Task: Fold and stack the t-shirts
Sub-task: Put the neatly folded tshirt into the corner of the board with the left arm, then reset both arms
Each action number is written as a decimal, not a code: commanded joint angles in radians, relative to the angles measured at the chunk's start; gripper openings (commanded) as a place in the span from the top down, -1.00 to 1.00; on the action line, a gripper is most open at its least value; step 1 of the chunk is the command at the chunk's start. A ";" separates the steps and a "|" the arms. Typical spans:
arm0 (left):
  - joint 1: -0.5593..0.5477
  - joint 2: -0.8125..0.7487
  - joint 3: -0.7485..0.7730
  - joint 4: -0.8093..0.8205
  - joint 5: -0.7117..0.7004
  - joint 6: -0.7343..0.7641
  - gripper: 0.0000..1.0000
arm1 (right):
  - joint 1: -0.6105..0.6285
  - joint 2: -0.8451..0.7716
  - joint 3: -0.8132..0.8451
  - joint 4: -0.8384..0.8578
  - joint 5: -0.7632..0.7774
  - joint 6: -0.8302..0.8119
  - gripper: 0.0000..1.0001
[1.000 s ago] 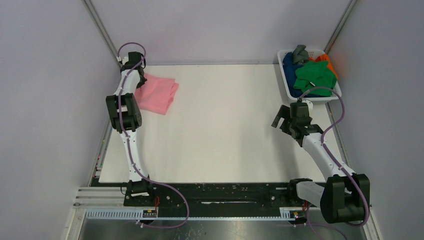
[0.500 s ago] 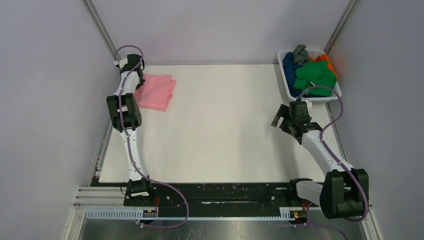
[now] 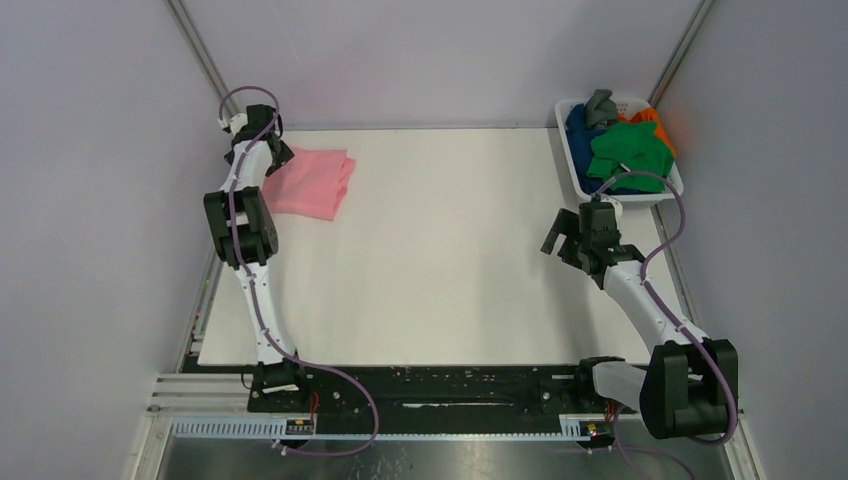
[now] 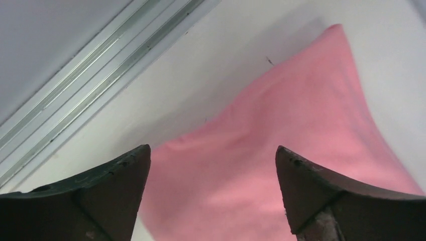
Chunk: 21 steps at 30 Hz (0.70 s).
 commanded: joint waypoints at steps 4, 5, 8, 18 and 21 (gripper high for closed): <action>-0.015 -0.409 -0.257 0.116 0.032 -0.020 -0.98 | -0.004 -0.106 -0.006 0.045 -0.080 -0.020 -0.99; -0.020 -0.481 -0.311 0.124 0.048 -0.022 -0.98 | -0.003 -0.122 -0.014 0.051 -0.088 -0.020 -0.99; -0.052 -0.647 -0.480 0.159 0.065 -0.020 -0.98 | -0.004 -0.167 -0.023 0.045 -0.116 -0.017 -0.99; -0.234 -1.129 -1.091 0.269 0.209 -0.078 -0.98 | -0.003 -0.269 -0.064 -0.019 -0.168 0.019 -0.99; -0.380 -1.273 -1.249 0.347 0.193 -0.074 -0.98 | -0.003 -0.321 -0.132 0.007 -0.172 0.032 -0.99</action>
